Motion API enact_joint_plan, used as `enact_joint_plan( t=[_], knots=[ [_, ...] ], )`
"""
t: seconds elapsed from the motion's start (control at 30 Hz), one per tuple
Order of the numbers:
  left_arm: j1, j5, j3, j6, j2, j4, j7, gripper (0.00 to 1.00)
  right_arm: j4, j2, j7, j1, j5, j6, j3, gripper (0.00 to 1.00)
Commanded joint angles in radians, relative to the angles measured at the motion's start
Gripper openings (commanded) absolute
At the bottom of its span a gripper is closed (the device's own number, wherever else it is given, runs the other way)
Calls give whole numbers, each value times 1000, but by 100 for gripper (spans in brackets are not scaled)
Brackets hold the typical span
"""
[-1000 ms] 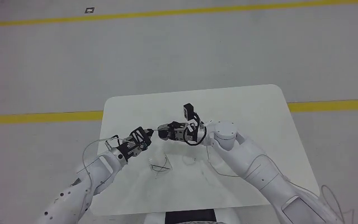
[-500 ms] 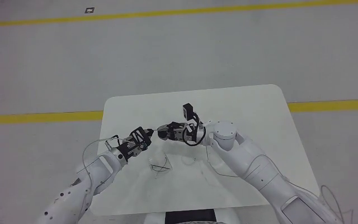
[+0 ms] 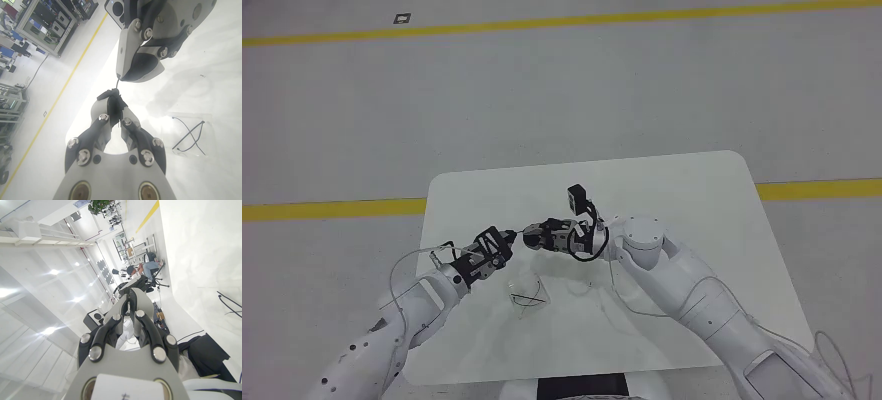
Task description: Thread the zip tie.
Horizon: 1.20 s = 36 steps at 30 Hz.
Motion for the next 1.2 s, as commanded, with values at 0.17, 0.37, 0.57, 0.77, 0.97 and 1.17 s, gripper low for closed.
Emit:
enact_joint_plan(
  t=[0.17,0.37,0.57,0.77,0.97,1.17],
  knots=[
    [0,0,0,0,0,0,0,100,-7,2,1,-11,-9,-1,9,0],
    [0,0,0,0,0,0,0,100,-19,12,-2,-32,-15,-13,45,0],
    [-7,-30,-8,-5,-4,19,8,100,-50,33,7,-73,-44,-33,108,0],
    [-11,-201,7,-66,12,50,-8,100,-96,54,13,-113,-123,-80,153,0],
    [-26,-196,11,-66,20,51,-23,100,-96,54,13,-113,-123,-80,153,0],
    [-32,-419,29,-66,19,89,-37,100,-109,60,5,-130,-168,-126,163,0]
  ],
)
